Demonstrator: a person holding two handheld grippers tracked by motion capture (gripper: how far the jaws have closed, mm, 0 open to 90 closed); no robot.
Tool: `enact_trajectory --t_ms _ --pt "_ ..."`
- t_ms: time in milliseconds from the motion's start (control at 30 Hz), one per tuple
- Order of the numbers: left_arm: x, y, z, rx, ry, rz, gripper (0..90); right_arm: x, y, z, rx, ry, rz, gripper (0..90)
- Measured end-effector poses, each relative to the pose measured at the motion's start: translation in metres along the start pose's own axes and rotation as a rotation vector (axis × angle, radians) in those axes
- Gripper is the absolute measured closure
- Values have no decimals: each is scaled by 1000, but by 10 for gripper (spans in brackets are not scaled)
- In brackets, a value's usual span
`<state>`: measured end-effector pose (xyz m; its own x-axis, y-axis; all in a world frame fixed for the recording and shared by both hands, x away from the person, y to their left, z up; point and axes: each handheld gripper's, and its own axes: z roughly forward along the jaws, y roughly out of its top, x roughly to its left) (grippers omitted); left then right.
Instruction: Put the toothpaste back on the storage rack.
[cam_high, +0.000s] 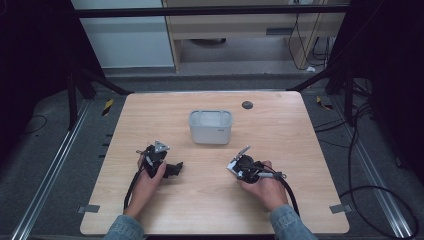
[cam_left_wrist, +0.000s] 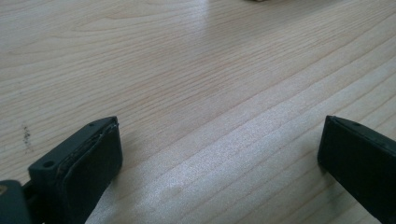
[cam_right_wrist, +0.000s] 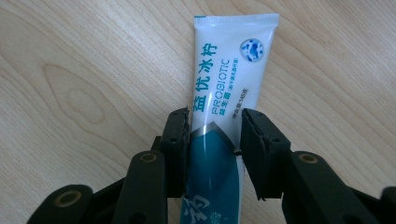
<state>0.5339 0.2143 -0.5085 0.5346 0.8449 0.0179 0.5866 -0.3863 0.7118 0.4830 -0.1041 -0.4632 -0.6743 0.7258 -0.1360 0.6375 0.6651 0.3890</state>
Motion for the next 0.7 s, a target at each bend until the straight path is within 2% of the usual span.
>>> enact_trajectory --t_ms 133,400,467,533,633,700 --pt "0 0 0 0 0 0 0 -1 0 1 -2 5 11 611" --pt "0 0 0 0 0 0 0 -3 -1 6 6 -15 16 611" --pt "0 0 0 0 0 0 0 -5 -2 10 9 -5 31 674" --pt "0 0 0 0 0 0 0 -6 -2 10 2 6 39 687" --pt "0 0 0 0 0 0 0 -10 -3 10 1 -12 34 735" --pt "0 0 0 0 0 0 0 -12 -4 9 -2 -3 45 746"
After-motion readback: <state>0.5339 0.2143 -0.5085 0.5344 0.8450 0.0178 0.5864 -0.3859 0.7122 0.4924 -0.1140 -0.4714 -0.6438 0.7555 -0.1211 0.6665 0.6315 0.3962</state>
